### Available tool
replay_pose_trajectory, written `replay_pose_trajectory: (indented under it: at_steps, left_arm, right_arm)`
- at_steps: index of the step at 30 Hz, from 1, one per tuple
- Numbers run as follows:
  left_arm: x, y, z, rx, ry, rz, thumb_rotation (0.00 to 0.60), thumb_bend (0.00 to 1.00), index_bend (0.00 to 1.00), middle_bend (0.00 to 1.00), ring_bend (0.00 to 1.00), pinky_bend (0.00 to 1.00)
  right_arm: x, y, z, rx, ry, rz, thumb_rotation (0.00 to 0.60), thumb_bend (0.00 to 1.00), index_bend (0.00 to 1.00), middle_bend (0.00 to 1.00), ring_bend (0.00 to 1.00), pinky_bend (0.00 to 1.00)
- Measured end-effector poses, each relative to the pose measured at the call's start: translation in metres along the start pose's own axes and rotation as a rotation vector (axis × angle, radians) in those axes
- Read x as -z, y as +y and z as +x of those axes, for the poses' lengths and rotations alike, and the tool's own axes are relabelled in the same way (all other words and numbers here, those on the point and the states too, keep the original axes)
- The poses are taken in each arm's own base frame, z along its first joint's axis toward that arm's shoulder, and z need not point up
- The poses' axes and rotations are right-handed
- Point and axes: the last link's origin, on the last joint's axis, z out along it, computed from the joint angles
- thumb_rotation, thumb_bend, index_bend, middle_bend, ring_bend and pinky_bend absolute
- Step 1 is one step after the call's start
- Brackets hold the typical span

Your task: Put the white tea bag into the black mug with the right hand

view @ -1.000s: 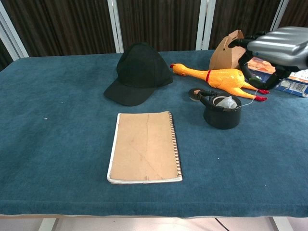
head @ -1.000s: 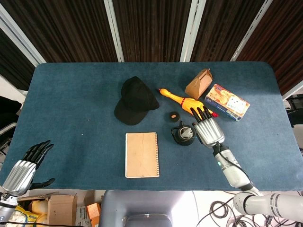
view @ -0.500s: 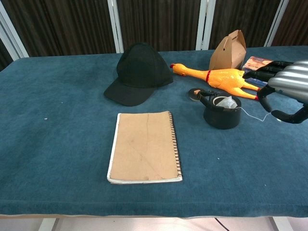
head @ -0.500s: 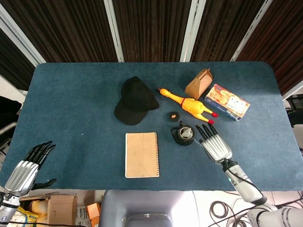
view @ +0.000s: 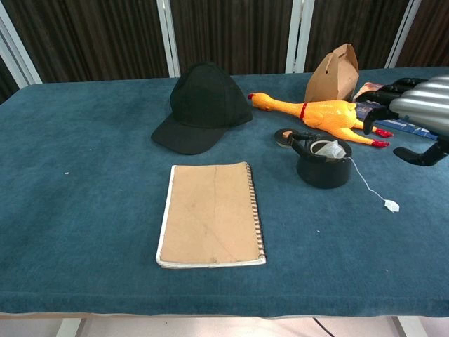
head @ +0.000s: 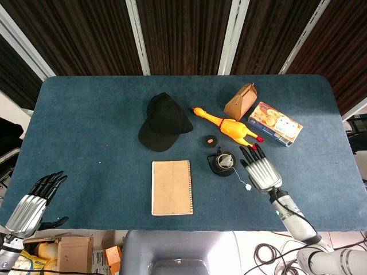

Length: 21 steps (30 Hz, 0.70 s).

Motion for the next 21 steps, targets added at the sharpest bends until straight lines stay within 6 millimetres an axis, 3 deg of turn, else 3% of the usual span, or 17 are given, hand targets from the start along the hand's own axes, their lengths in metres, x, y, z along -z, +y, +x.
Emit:
replay_pose_trajectory:
  at_steps: [11, 21]
  left_arm:
    - [-0.001, -0.002, 0.001, 0.001, 0.0, 0.008, 0.6, 0.03, 0.0, 0.0, 0.0, 0.09]
    - [-0.002, -0.003, 0.002, 0.003, 0.002, 0.01, 0.6, 0.03, 0.0, 0.0, 0.0, 0.09]
  right_arm:
    - [-0.042, -0.018, 0.006, -0.041, -0.047, 0.009, 0.6, 0.44, 0.34, 0.0, 0.0, 0.0]
    - [-0.051, -0.031, -0.002, -0.028, -0.068, 0.032, 0.6, 0.44, 0.35, 0.0, 0.0, 0.0]
